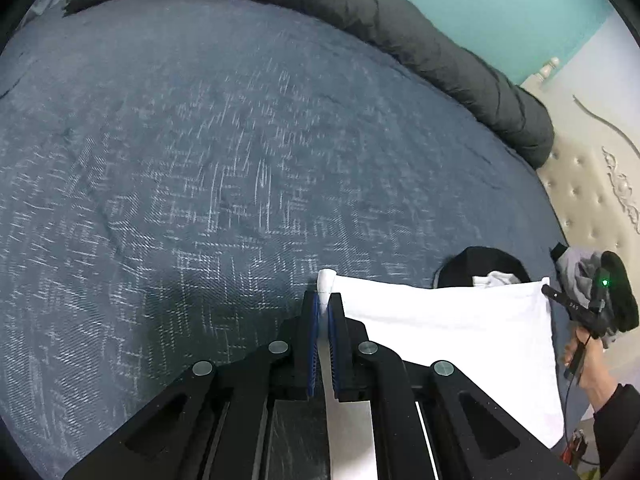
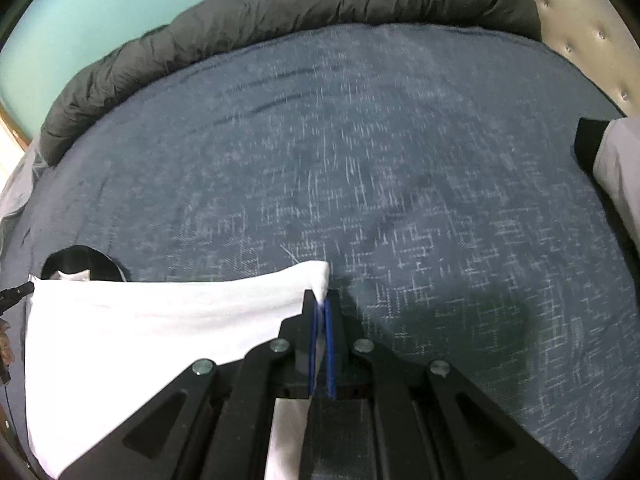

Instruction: Fold clothes

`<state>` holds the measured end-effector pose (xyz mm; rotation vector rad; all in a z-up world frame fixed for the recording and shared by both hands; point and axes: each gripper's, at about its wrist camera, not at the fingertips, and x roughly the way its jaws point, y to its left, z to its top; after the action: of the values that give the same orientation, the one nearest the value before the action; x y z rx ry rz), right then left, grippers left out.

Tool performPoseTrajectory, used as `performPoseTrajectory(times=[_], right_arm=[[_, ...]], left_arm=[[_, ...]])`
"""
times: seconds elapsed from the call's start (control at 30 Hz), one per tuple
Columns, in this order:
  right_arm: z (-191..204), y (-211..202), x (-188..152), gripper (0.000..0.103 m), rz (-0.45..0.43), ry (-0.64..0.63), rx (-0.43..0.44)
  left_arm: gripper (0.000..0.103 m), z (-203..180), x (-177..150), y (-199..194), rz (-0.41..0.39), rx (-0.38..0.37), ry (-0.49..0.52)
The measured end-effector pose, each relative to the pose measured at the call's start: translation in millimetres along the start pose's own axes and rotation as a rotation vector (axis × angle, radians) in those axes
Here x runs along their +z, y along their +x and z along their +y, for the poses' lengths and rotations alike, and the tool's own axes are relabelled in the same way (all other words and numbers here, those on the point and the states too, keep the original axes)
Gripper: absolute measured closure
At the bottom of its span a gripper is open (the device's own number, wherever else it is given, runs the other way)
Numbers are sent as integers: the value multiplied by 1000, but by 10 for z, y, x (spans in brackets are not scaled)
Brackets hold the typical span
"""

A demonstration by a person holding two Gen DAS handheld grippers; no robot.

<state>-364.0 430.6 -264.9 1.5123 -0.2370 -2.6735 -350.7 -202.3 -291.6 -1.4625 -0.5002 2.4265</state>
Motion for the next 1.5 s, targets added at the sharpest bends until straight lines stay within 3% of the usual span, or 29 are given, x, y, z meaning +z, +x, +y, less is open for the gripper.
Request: performPoseTrajectory(times=[0.17,0.23,0.27,0.3,0.37,0.4,0.5,0.67,0.77,0.9,1.17,1.27,1.5], right_arm=[[60,134,-24,99,67,-19,22],[102,45,-12,96,59,-27,-11],[122,-12,-6,88,55,-27,-28],[149,-119,-14,71,39,-32,-38],[205,-337,-30,51,5,-43,-57],[233,-446,-38,51,-11,-49,-66],[388,-804,-154,51,-40,-41,21],[992,-1185,-644,52,48,-159,196],[1394,-1284,-1072,77,150,-210,286],[1744,-1262,-1523,90,223,-245,314],[2258,-1096,-2126,91,318,-289,259],[2375,-1085,-2294,91,348,-315,194],[2378,-983,-2538,91,405,-294,135]], left_arm=[[94,-49,-29,110,23,18,-2],[86,-59,-29,72,19,15,-13],[77,-65,-32,36,14,23,-15],[66,-73,-39,-14,3,39,-14],[60,-72,-77,-163,-19,47,-29],[60,-68,-104,-239,-33,42,-38],[59,-59,-242,-495,-68,46,-73],[54,-142,-556,-851,-109,24,-71],[51,-217,-810,-1000,-123,20,-55],[49,-244,-1107,-1148,-131,-3,-67],[47,-145,-1647,-1373,-175,-6,-89],[46,-64,-1766,-1390,-191,5,-102],[45,8,-1897,-1409,-200,-25,-97]])
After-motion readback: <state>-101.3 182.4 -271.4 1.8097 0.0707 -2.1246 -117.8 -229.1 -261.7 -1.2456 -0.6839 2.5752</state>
